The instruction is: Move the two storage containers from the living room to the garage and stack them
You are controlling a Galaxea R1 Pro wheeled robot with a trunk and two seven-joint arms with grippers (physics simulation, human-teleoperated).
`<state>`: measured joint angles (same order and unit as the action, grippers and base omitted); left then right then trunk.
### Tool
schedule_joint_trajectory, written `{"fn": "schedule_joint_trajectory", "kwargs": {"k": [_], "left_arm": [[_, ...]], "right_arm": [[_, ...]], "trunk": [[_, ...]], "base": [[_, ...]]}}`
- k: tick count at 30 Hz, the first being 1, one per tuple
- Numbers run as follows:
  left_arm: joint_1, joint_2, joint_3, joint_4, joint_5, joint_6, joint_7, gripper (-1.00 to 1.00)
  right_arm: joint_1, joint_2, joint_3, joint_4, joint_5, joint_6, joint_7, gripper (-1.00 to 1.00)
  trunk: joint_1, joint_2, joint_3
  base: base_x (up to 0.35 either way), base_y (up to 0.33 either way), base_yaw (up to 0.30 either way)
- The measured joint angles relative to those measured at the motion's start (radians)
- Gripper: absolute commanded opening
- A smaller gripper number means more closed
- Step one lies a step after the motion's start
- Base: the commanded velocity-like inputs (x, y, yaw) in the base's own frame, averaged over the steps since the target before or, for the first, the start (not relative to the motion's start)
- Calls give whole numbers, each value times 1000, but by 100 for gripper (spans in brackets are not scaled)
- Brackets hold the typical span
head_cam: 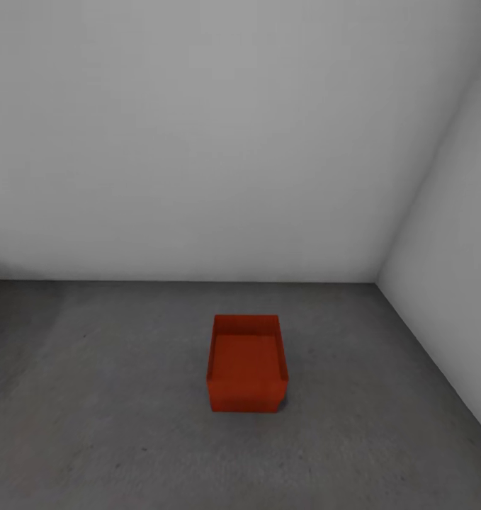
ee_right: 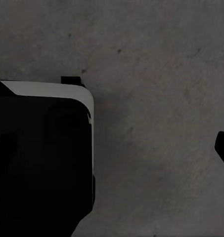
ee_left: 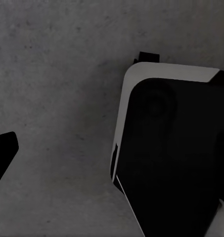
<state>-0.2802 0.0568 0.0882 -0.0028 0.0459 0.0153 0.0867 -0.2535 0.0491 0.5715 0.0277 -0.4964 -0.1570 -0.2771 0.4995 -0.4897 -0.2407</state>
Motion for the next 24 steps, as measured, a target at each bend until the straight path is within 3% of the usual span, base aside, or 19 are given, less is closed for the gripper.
{"fn": "schedule_joint_trajectory", "kwargs": {"k": [24], "left_arm": [[0, 0, 0, 0, 0, 0, 0, 100]], "right_arm": [[0, 1, 0, 0, 1, 0, 0, 100]], "trunk": [[0, 0, 38]], "base": [[0, 0, 0]]}}
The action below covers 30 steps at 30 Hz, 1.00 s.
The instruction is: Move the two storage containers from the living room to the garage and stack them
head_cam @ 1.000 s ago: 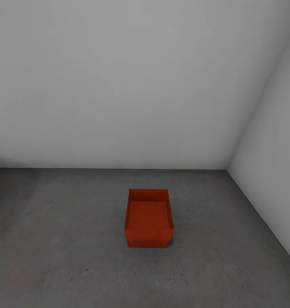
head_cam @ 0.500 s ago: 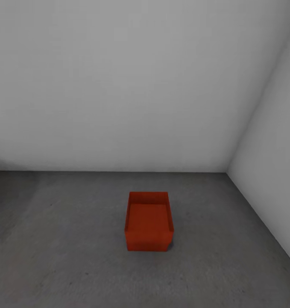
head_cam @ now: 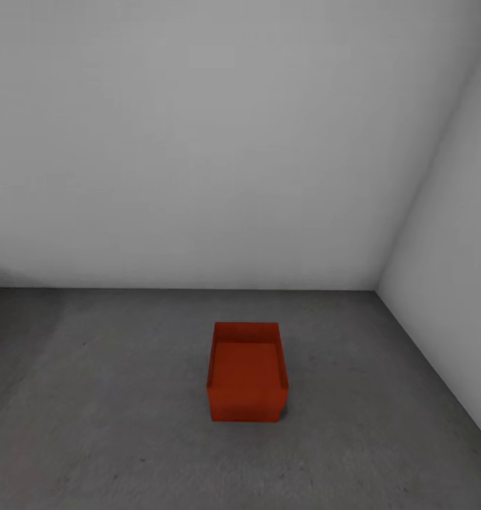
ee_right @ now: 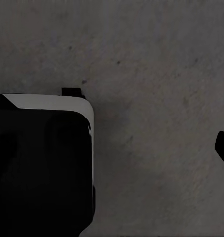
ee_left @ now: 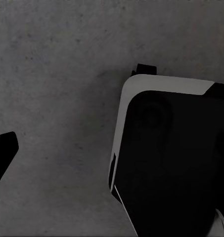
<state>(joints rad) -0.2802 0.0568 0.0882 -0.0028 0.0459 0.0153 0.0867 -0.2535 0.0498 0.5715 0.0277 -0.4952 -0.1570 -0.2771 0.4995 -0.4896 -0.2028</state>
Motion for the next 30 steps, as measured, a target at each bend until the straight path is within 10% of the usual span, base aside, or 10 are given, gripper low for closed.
{"fn": "schedule_joint_trajectory", "kwargs": {"k": [30], "left_arm": [[0, 0, 0, 0, 0, 0, 0, 100]], "right_arm": [[0, 1, 0, 0, 0, 0, 0, 100]], "trunk": [[0, 0, 47]], "base": [[0, 0, 0]]}}
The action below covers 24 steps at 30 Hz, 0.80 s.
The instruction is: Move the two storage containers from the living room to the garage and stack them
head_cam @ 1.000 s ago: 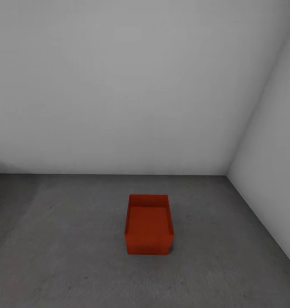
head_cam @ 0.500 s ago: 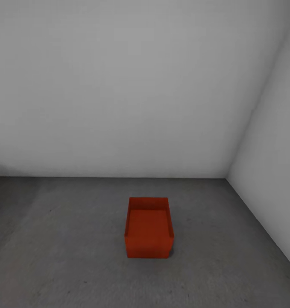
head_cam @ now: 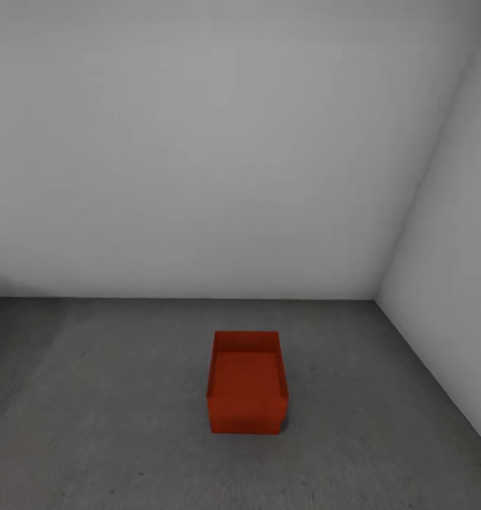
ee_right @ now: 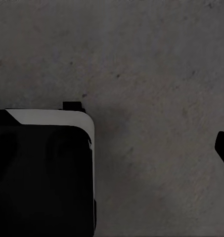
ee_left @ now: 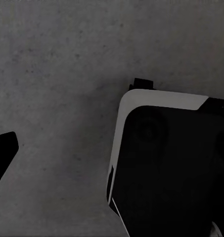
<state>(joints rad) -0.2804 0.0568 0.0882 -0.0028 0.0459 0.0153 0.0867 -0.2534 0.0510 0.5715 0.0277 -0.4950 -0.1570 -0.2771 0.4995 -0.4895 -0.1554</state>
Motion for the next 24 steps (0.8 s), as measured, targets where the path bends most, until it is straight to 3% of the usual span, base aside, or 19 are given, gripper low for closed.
{"fn": "schedule_joint_trajectory", "kwargs": {"k": [24], "left_arm": [[0, 0, 0, 0, 0, 0, 0, 100]], "right_arm": [[0, 3, 0, 0, 0, 0, 0, 100]], "trunk": [[0, 0, 38]], "base": [[0, 0, 0]]}}
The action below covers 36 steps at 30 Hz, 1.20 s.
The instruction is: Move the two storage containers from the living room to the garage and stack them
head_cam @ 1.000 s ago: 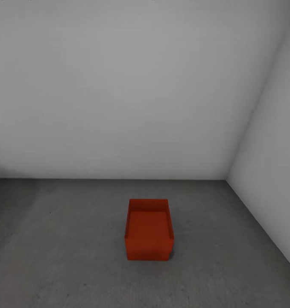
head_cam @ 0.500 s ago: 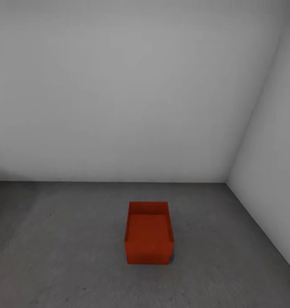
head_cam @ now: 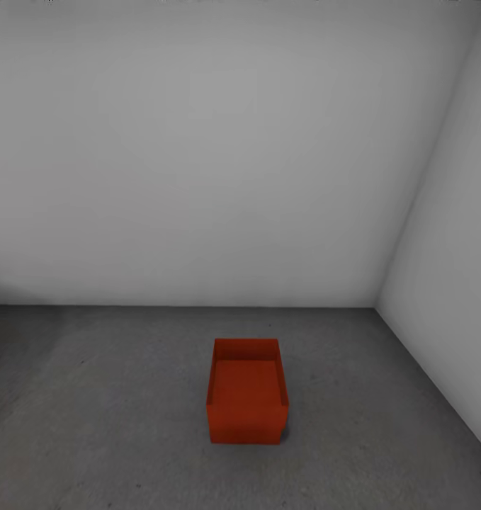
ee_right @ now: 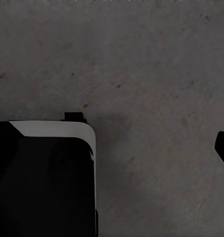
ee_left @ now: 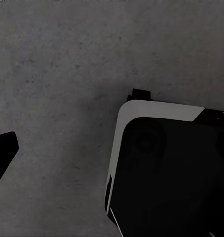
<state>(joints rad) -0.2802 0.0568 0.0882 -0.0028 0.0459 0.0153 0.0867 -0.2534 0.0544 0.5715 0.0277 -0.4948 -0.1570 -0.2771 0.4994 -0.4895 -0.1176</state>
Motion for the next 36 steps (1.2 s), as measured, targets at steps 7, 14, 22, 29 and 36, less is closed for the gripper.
{"fn": "schedule_joint_trajectory", "kwargs": {"k": [7, 14, 22, 29, 36], "left_arm": [[0, 0, 0, 0, 0, 0, 0, 100], [0, 0, 0, 0, 0, 0, 0, 100], [0, 0, 0, 0, 0, 0, 0, 100], [0, 0, 0, 0, 0, 0, 0, 100], [0, 0, 0, 0, 0, 0, 0, 100]], "right_arm": [[0, 0, 0, 0, 0, 0, 0, 100], [0, -8, 0, -1, -5, 0, 0, 100], [0, -9, 0, -1, 3, 1, 0, 100], [0, -9, 0, -1, 3, 4, 0, 100], [0, -7, 1, -1, 3, 3, 0, 100]], "trunk": [[0, 0, 10], [0, 0, 12], [0, 0, 12], [0, 0, 12], [0, 0, 12]], "base": [[0, 0, 0], [0, 0, 0], [0, 0, 0], [0, 0, 0], [0, 0, 0]]}}
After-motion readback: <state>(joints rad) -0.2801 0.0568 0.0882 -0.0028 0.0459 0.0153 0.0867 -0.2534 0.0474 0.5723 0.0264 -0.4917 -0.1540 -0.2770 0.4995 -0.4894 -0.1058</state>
